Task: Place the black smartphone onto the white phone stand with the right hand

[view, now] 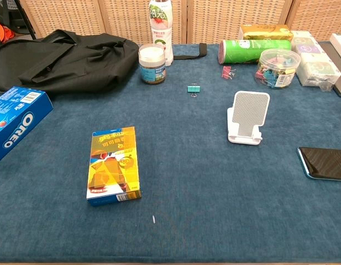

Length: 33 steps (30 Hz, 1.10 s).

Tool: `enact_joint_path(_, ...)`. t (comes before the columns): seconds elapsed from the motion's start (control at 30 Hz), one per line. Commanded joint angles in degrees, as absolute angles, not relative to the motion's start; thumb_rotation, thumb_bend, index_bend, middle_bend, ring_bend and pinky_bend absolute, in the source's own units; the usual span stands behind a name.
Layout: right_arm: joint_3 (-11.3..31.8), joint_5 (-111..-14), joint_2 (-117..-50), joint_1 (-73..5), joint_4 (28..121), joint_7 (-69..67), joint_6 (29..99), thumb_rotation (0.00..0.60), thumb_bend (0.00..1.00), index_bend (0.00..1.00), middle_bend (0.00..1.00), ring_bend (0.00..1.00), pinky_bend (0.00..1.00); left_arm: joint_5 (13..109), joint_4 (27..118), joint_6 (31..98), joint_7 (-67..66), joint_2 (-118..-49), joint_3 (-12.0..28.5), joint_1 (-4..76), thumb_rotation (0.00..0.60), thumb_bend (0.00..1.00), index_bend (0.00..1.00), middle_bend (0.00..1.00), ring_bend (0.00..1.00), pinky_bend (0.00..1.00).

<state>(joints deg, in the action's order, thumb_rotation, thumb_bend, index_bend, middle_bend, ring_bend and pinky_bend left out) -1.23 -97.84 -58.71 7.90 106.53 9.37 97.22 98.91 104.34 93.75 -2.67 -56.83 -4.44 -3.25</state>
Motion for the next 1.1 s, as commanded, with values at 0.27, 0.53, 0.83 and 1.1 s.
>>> enact_joint_path(0.27,-3.66,-98.69,-55.02,5.96,107.57,2.85,92.16,0.600,0.00,0.00,0.00,0.00,0.00,99.18,104.52,93.63,-1.62,-56.37,-4.64,-3.22,0.600,0.00,0.00,0.00,0.00,0.00)
enact_joint_path(0.53,-3.14,-96.73,-53.90,0.97,104.92,-0.20,83.90,0.600,0.00,0.00,0.00,0.00,0.00,100.53,103.94,95.28,0.41,-55.88,-5.12,-3.92,0.600,0.00,0.00,0.00,0.00,0.00)
enact_joint_path(0.83,-2.00,-92.34,-56.00,-6.66,108.33,7.14,69.86,0.600,0.00,0.00,0.00,0.00,0.00,99.74,104.22,94.23,-0.22,-56.05,-4.87,-3.59,0.600,0.00,0.00,0.00,0.00,0.00)
enact_joint_path(1.1,1.89,-82.65,-64.43,-12.57,106.22,16.34,61.83,0.600,0.00,0.02,0.00,0.00,0.00,97.98,104.68,93.33,0.72,-55.48,-4.28,-3.13,0.600,0.00,0.00,0.00,0.00,0.00)
